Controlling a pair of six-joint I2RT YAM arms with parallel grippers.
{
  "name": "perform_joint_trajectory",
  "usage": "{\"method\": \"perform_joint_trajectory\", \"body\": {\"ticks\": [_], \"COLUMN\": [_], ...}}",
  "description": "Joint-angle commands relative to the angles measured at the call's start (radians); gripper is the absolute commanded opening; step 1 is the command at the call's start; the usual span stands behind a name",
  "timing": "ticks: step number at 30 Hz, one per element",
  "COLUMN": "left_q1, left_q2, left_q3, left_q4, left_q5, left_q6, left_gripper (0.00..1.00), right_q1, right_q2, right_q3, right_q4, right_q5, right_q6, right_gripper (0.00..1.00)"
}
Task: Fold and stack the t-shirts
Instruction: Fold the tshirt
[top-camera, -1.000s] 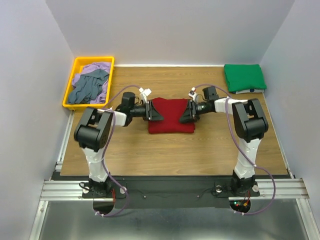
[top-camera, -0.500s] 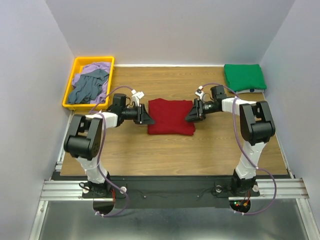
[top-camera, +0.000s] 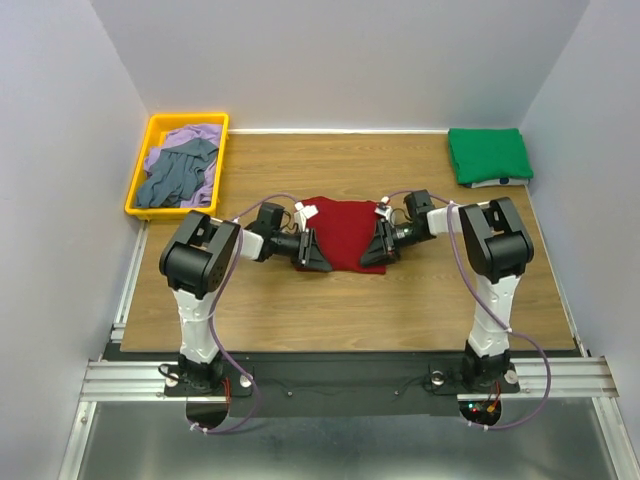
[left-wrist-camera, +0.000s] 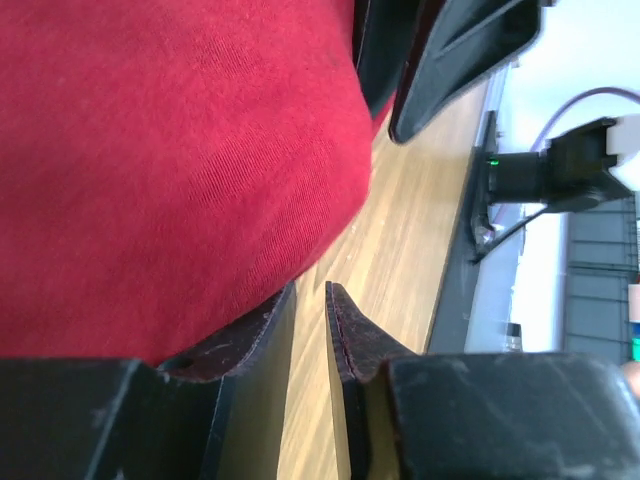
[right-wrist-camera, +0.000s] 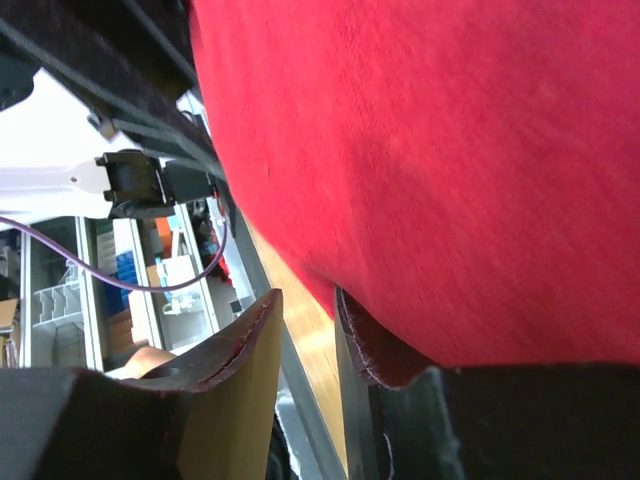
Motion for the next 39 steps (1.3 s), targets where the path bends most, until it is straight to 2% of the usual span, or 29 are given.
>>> {"method": "perform_joint_trajectory", "body": {"ticks": [1, 4, 7, 9, 11, 13, 14, 15, 16, 17, 19, 22, 25, 29, 36, 39], "left_q1": [0.094, 0.104, 0.092, 0.065, 0.019, -0.033, -0.060, -0.130, -0.212, -0.250, -0.326, -0.456, -0.541, -0.598, -0.621, -0.626], "left_q2": [0.033, -0.030, -0.166, -0.278, -0.387, -0.455, -0.484, -0.528, -0.544, -0.559, -0.552, -0.495, -0.446, -0.362, -0.227, -0.197], "left_q3": [-0.001, -0.013, -0.015, 0.016, 0.048, 0.084, 0.091, 0.097, 0.110, 0.114, 0.140, 0.176, 0.171, 0.167, 0.176, 0.183], "left_q4": [0.009, -0.020, -0.112, -0.246, -0.371, -0.425, -0.429, -0.462, -0.470, -0.472, -0.468, -0.452, -0.374, -0.324, -0.225, -0.220], "left_q5": [-0.077, -0.057, -0.048, -0.083, -0.141, -0.274, -0.317, -0.359, -0.460, -0.509, -0.640, -0.787, -0.881, -0.925, -0.915, -0.902], "left_q6": [0.010, 0.032, 0.107, 0.227, 0.381, 0.474, 0.552, 0.598, 0.696, 0.739, 0.821, 0.959, 1.104, 1.237, 1.394, 1.413], "left_gripper": [0.33, 0.32, 0.33, 0.34, 0.37, 0.39, 0.43, 0.46, 0.50, 0.51, 0.52, 0.52, 0.52, 0.52, 0.52, 0.52], "right_q1": [-0.028, -0.046, -0.048, -0.051, -0.062, -0.068, -0.071, -0.085, -0.103, -0.112, -0.135, -0.186, -0.217, -0.232, -0.232, -0.232], "right_q2": [-0.009, -0.056, -0.139, -0.252, -0.364, -0.426, -0.447, -0.490, -0.510, -0.541, -0.553, -0.555, -0.540, -0.527, -0.529, -0.524], "right_q3": [-0.022, -0.023, -0.009, -0.009, -0.029, -0.054, -0.080, -0.097, -0.119, -0.130, -0.144, -0.160, -0.157, -0.166, -0.233, -0.239], "right_q4": [-0.014, -0.048, -0.125, -0.149, -0.154, -0.152, -0.151, -0.149, -0.146, -0.143, -0.137, -0.123, -0.117, -0.100, -0.025, -0.011], "right_q5": [0.101, 0.124, 0.140, 0.172, 0.213, 0.253, 0.282, 0.293, 0.333, 0.353, 0.390, 0.391, 0.431, 0.434, 0.430, 0.425], "right_q6": [-0.056, -0.095, -0.156, -0.175, -0.165, -0.146, -0.133, -0.121, -0.109, -0.104, -0.080, -0.020, 0.038, 0.086, 0.172, 0.201], "right_gripper": [0.32, 0.26, 0.26, 0.29, 0.38, 0.45, 0.53, 0.58, 0.66, 0.69, 0.77, 0.80, 0.82, 0.84, 0.85, 0.85]}}
